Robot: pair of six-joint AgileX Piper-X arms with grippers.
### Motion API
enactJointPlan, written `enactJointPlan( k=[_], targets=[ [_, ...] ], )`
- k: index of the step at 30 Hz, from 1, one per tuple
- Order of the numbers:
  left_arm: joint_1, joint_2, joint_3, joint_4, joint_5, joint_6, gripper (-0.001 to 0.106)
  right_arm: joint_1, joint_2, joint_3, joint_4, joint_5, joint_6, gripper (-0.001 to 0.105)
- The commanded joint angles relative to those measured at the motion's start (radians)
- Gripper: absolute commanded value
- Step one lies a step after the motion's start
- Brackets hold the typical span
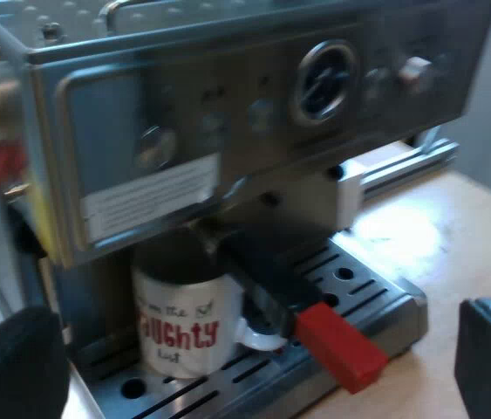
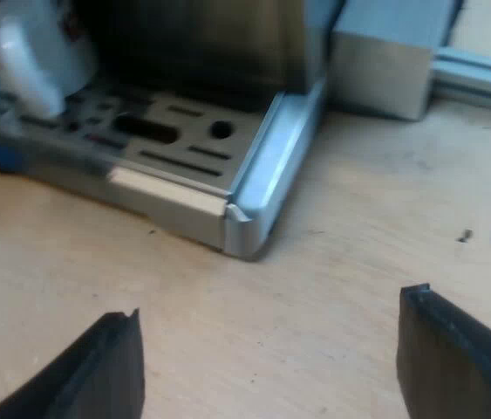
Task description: Remove mug from coffee machine
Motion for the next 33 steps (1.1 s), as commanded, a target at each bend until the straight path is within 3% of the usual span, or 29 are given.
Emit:
enactJointPlan(
  k=[1,8,16,21,30,33],
  targets=[
    [-0.007,0.007,0.025,-0.084,0.108,-0.001,0.09,0.058,0.03,-0.01,-0.027,-0.014,-0.023,0.063],
    [-0.007,0.009,0.169,-0.16,0.156,-0.001,0.09,0.244,0.116,-0.01,-0.153,-0.004,-0.023,0.063],
    [-0.007,0.011,0.282,-0.259,0.158,-0.001,0.09,0.355,0.198,-0.01,-0.231,0.024,-0.023,0.063],
    [-0.007,0.011,0.343,-0.258,0.154,-0.001,0.09,0.423,0.292,-0.01,-0.307,0.086,-0.013,0.063],
    [-0.007,0.013,0.393,-0.256,0.154,-0.001,0.09,0.473,0.421,-0.01,-0.395,0.109,-0.013,0.063],
    [-0.007,0.013,0.393,-0.256,0.154,-0.001,0.09,0.482,0.478,-0.01,-0.451,0.128,0.039,0.063]
  ],
)
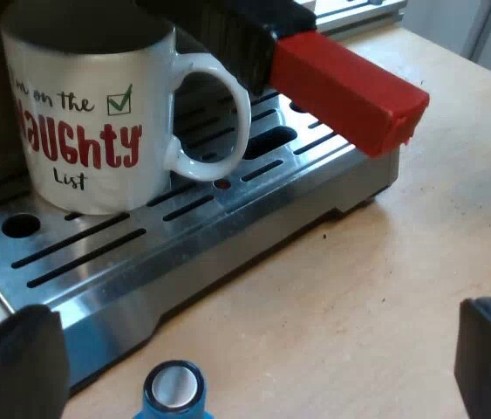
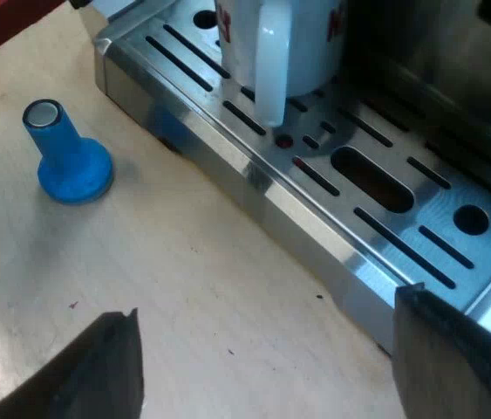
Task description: Remove mug from coffee machine
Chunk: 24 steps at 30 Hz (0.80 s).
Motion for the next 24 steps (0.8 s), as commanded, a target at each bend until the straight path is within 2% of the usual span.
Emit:
enactJointPlan(
  k=[1,3,6,11,19,24],
  targets=[
    [-0.006,0.001,-0.003,-0.017,0.004,-0.001,0.09,0.006,0.036,-0.01,-0.066,0.02,0.051,0.063],
    [-0.006,0.001,-0.003,-0.017,0.004,-0.001,0.09,0.005,0.08,-0.01,-0.112,0.023,0.105,0.063],
    [-0.006,0.001,-0.003,-0.029,0.004,-0.001,0.09,0.005,0.13,-0.01,-0.159,0.04,0.14,0.063],
    [-0.006,0.001,-0.003,-0.074,0.004,-0.001,0.09,0.005,0.205,-0.01,-0.248,0.065,0.176,0.063],
    [-0.006,0.001,-0.003,-0.075,0.006,-0.001,0.09,0.013,0.315,-0.01,-0.41,0.089,0.187,0.063],
    [-0.006,0.001,-0.003,-0.076,0.006,-0.001,0.09,0.099,0.37,0.026,-0.56,0.227,0.209,0.063]
  ],
)
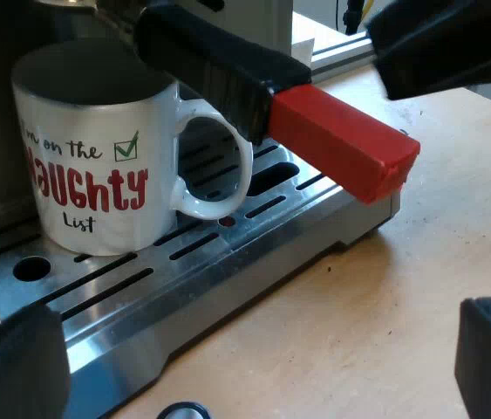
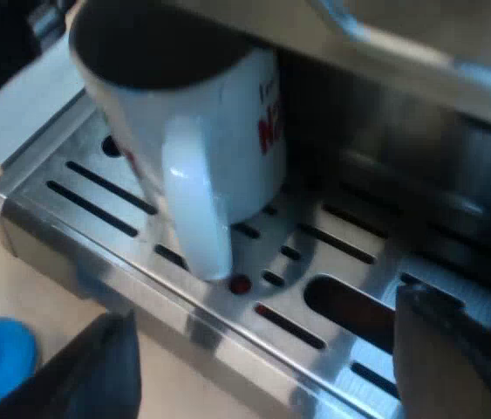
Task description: Remove mug from coffee machine
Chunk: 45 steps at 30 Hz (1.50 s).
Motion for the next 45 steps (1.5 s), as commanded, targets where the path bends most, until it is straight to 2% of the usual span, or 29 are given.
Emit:
enactJointPlan(
  k=[1,6,10,14,17,23,32,37,45],
  targets=[
    [-0.006,0.001,-0.003,-0.018,0.006,-0.001,0.09,0.077,0.028,0.036,-0.156,0.105,0.016,0.063],
    [-0.006,0.001,-0.003,-0.018,0.016,-0.001,0.09,0.144,0.053,0.129,-0.335,0.196,0.095,0.063],
    [-0.006,0.001,-0.003,-0.022,0.046,-0.001,0.09,0.162,0.086,0.199,-0.508,0.219,0.101,0.063],
    [-0.006,0.001,-0.003,-0.025,0.046,-0.001,0.09,0.162,0.142,0.221,-0.631,0.219,0.101,0.063],
    [-0.006,0.001,-0.003,-0.025,0.046,-0.001,0.09,0.162,0.205,0.22,-0.71,0.219,0.101,0.063],
    [-0.006,0.001,-0.003,-0.025,0.046,-0.001,0.09,0.162,0.332,0.22,-0.889,0.293,0.101,0.063],
    [-0.006,0.001,-0.003,-0.04,0.05,-0.001,0.09,0.162,0.485,0.219,-1.1,0.293,0.092,0.063],
    [-0.006,0.001,-0.003,-0.04,0.05,-0.001,0.09,0.162,0.508,0.171,-1.1,0.293,0.092,0.063],
    [-0.006,0.001,-0.003,-0.04,0.056,-0.001,0.09,0.162,0.557,0.048,-0.993,0.293,0.086,0.063]
  ],
)
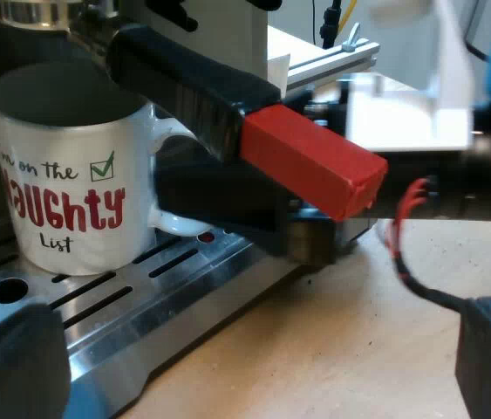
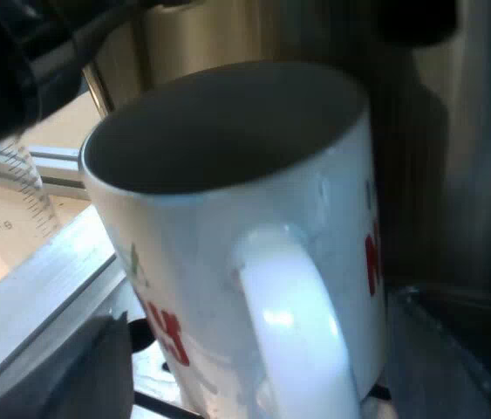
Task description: Remove mug from coffee machine
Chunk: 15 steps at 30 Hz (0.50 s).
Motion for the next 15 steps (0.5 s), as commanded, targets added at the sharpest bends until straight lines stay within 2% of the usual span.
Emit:
enactJointPlan(
  k=[1,4,6,11,14,15],
  targets=[
    [-0.006,0.001,-0.003,-0.017,0.025,-0.001,0.09,0.002,0.013,-0.039,0.023,-0.001,-0.016,0.063],
    [-0.006,0.001,-0.003,-0.019,0.054,-0.001,0.09,0.002,0.02,-0.051,0.023,-0.001,-0.016,0.063],
    [-0.006,0.001,-0.003,-0.019,0.054,-0.001,0.09,0.002,0.022,-0.051,0.03,-0.001,-0.016,0.056],
    [-0.006,0.001,-0.003,-0.023,0.054,-0.001,0.09,0.002,0.022,-0.051,0.029,0.002,-0.016,0.021],
    [-0.006,0.001,-0.003,-0.025,0.054,-0.001,0.09,0.002,0.022,-0.051,0.029,0.001,-0.016,0.002],
    [-0.006,0.001,-0.003,-0.025,0.054,-0.001,0.09,0.002,0.022,-0.051,0.029,0.001,-0.019,0.0]
  ],
)
